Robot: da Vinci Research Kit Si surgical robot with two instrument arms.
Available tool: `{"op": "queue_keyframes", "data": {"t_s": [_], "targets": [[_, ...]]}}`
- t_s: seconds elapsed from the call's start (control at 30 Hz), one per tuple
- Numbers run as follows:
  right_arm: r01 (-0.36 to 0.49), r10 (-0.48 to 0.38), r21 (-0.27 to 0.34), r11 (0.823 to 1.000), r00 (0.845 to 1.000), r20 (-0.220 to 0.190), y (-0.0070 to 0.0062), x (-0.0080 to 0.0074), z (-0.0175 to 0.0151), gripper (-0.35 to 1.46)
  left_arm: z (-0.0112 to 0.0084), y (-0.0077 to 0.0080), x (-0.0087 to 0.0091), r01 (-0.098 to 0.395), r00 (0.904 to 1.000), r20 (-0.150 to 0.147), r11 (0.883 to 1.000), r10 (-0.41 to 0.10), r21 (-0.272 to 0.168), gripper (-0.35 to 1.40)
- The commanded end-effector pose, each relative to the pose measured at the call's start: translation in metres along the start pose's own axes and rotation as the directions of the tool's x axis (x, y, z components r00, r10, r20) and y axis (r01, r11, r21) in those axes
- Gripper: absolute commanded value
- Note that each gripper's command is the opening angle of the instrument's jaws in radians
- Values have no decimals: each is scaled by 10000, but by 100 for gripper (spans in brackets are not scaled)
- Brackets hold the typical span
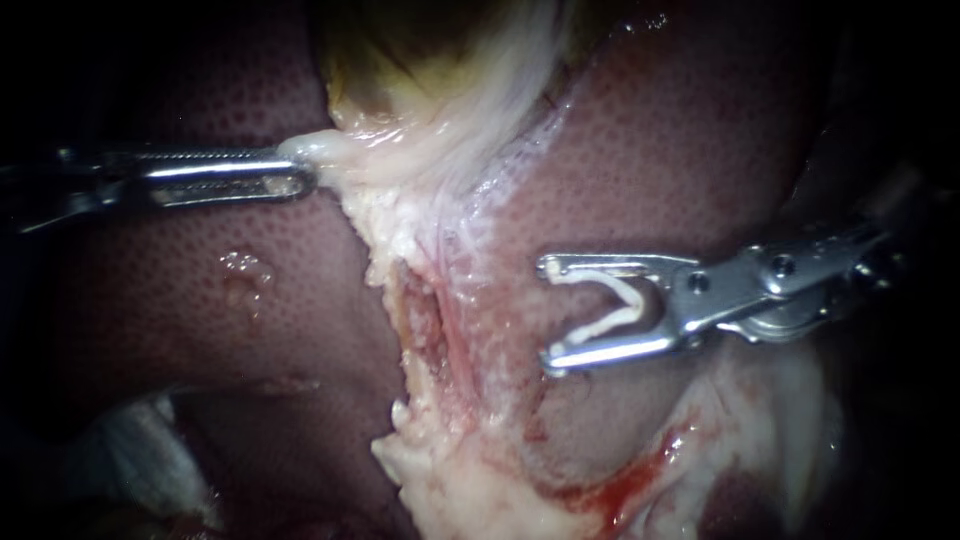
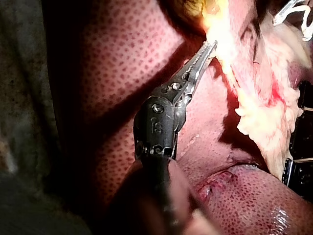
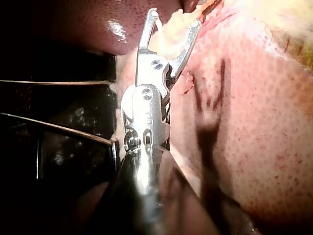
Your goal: Clipping first clip left tube
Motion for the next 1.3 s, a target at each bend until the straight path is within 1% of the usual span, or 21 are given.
{"op": "queue_keyframes", "data": {"t_s": [0.03,0.2,0.3,0.47,0.53,0.6,0.83,1.1,1.23,1.3], "targets": [[-56,56,55,10000,9999,93,3,-8,8,54,-1,2,1,-4,10000,3,10000,4,-15,-35],[-396,389,249,9989,9988,287,17,-51,51,53,-1,6,1,-4,10000,5,10000,4,-48,-35],[-533,519,339,9980,9978,407,25,-71,73,53,-1,8,1,-2,10000,7,10000,2,-62,-35],[-754,731,484,9960,9961,487,36,-93,98,53,-1,10,2,0,10000,6,10000,0,-52,-35],[-767,740,516,9957,9959,527,38,-97,106,53,-2,10,2,1,10000,6,10000,-1,-51,-35],[-808,778,523,9954,9954,562,39,-98,111,53,-2,10,2,1,10000,6,10000,-1,-50,-35],[-870,837,599,9944,9949,568,38,-96,118,53,-1,11,2,-1,10000,8,10000,1,-76,-35],[-1011,954,963,9902,9935,617,29,-96,125,53,-1,10,2,-1,10000,7,10000,1,-76,-35],[-1136,1065,1115,9872,9920,674,26,-103,135,53,-1,11,2,-1,10000,7,10000,1,-74,-35],[-1140,1065,1156,9867,9919,695,26,-109,142,53,0,11,2,0,10000,6,10000,0,-68,-35]]}}
